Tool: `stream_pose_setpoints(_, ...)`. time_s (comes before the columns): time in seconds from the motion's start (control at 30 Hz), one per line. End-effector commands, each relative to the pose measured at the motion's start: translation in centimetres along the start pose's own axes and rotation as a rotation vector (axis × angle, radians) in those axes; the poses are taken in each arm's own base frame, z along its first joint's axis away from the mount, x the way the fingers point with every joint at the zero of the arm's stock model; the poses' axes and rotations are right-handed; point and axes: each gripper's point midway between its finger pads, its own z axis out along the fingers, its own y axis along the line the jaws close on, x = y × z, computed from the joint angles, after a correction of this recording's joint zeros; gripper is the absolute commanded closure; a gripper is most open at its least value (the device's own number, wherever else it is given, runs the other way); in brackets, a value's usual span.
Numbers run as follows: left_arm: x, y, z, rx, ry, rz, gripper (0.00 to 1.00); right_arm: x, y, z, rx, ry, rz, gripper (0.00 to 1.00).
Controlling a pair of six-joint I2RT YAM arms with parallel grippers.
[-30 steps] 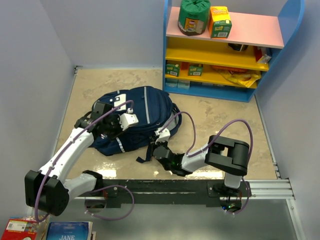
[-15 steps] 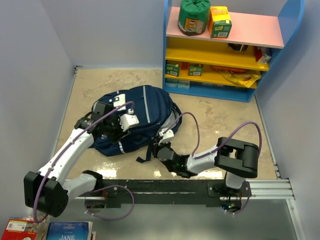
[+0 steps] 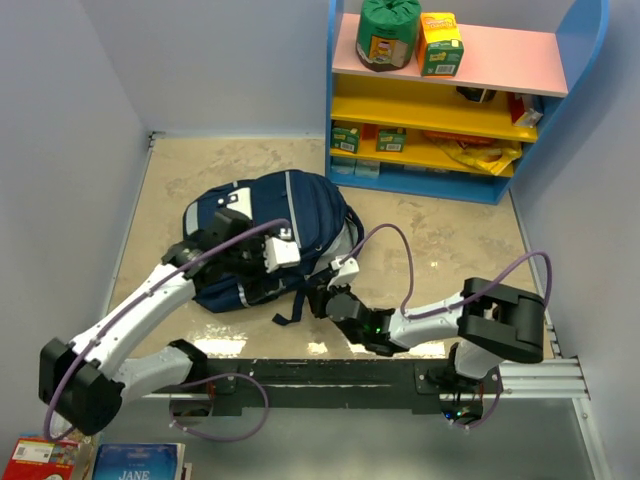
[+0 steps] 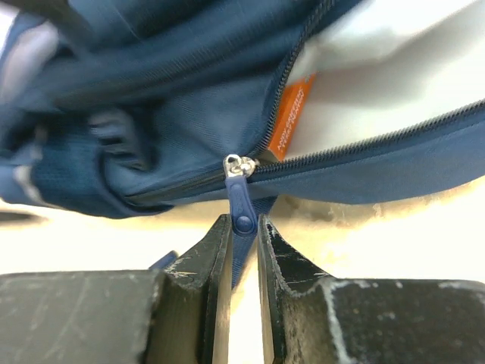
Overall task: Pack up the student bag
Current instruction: Zip the student bag at the center of the board.
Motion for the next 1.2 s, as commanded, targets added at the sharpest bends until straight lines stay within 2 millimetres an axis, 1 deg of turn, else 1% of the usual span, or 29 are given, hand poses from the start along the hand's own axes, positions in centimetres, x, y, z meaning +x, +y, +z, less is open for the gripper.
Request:
stream_pose_setpoints(0.0,1.4,-0.2,3.8,-0.01,0.025,0.074,0.0,-2.2,0.9,-0.3,-0.052,0.012,0.164,1.0)
stream_pose_setpoints(0.03,1.5,0.2,4.4,-0.035,0.02,0.092,0.0,-1.8,0.8,-0.3,-0.047,0.039,0.181,1.0)
stream_pose_setpoints(0.07,1.6,0.2,4.9,-0.038,0.021,0.1,0.0,-1.8,1.1,-0.4,-0.067,0.063,0.19,1.0)
stream_pose_setpoints(0.1,1.4,-0.1,5.3,-0.039,0.016,0.118,0.0,-2.2,0.9,-0.1,-0.056,0.069,0.202,1.0)
stream_pose_setpoints(0.13,1.5,0.1,5.8,-0.057,0.015,0.127,0.0,-1.6,0.2,0.0,-0.033,0.101,0.208,1.0)
stream_pose_setpoints(0.17,1.7,-0.1,6.2,-0.054,0.023,0.132,0.0,-1.5,0.1,0.0,-0.037,0.125,0.215,1.0)
stream_pose_setpoints(0.2,1.5,-0.2,6.6,-0.061,0.019,0.146,0.0,-1.8,-0.4,0.3,-0.02,0.123,0.222,1.0)
stream_pose_setpoints(0.23,2.0,0.0,6.8,-0.079,0.039,0.141,0.0,-1.6,-0.9,0.2,-0.003,0.134,0.212,1.0)
stream_pose_setpoints(0.27,2.0,0.1,6.9,-0.087,0.038,0.14,0.0,-1.6,-1.3,0.2,0.009,0.136,0.209,1.0)
stream_pose_setpoints(0.3,1.8,0.1,6.9,-0.092,0.026,0.14,0.01,-1.7,-1.7,0.1,0.021,0.13,0.211,1.0)
stream_pose_setpoints(0.4,2.1,-0.7,7.3,-0.08,0.02,0.135,0.09,-1.6,-2.9,-0.2,0.052,0.118,0.202,1.0)
stream_pose_setpoints(0.43,2.7,-1.0,7.4,-0.072,0.033,0.135,0.23,-1.6,-3.2,-0.3,0.061,0.115,0.199,1.0)
stream_pose_setpoints(0.47,2.9,-1.2,7.6,-0.065,0.039,0.138,0.35,-1.7,-3.4,-0.3,0.067,0.113,0.197,1.0)
stream_pose_setpoints(0.5,2.9,-1.4,7.7,-0.056,0.041,0.141,0.51,-1.7,-3.5,-0.3,0.073,0.112,0.197,1.0)
stream_pose_setpoints(0.53,2.8,-1.6,7.8,-0.042,0.037,0.145,0.82,-2.0,-3.2,-0.3,0.062,0.104,0.206,1.0)
stream_pose_setpoints(0.6,2.6,-2.2,8.1,-0.008,0.039,0.168,1.0,-2.4,-2.9,-0.4,0.054,0.098,0.217,1.0)
stream_pose_setpoints(0.67,2.8,-3.1,8.5,0.033,0.049,0.185,1.0,-3.0,-2.6,-0.3,0.052,0.093,0.228,1.0)
stream_pose_setpoints(0.77,3.9,-3.9,9.0,0.07,0.079,0.206,1.0,-3.6,-2.7,-0.4,0.068,0.102,0.242,1.0)
stream_pose_setpoints(0.8,4.5,-4.3,8.9,0.085,0.096,0.208,1.0,-4.1,-3.2,-0.2,0.085,0.099,0.267,1.0)
stream_pose_setpoints(0.83,4.8,-4.5,8.9,0.092,0.1,0.207,1.0,-4.0,-3.6,-0.3,0.093,0.116,0.275,1.0)
stream_pose_setpoints(0.87,5.0,-4.6,8.8,0.094,0.104,0.21,1.0,-4.7,-4.2,-0.3,0.106,0.106,0.296,1.0)
stream_pose_setpoints(0.93,5.8,-5.1,8.5,0.109,0.122,0.225,1.0,-4.8,-5.2,-0.3,0.134,0.119,0.307,1.0)
stream_pose_setpoints(0.97,5.7,-5.0,8.1,0.1,0.116,0.236,1.0,-5.4,-5.8,-0.1,0.151,0.109,0.316,1.0)
stream_pose_setpoints(1.0,6.0,-5.2,7.9,0.106,0.127,0.251,1.0,-5.5,-6.3,0.0,0.163,0.11,0.316,1.0)
stream_pose_setpoints(1.07,6.0,-5.2,7.4,0.111,0.13,0.265,1.0,-6.0,-7.2,0.2,0.183,0.103,0.326,1.0)
stream_pose_setpoints(1.1,6.4,-5.6,7.0,0.132,0.151,0.276,1.0,-6.3,-7.5,0.3,0.186,0.094,0.324,1.0)
stream_pose_setpoints(1.17,6.1,-5.8,6.4,0.135,0.141,0.284,1.0,-7.0,-8.2,0.6,0.203,0.077,0.326,1.0)
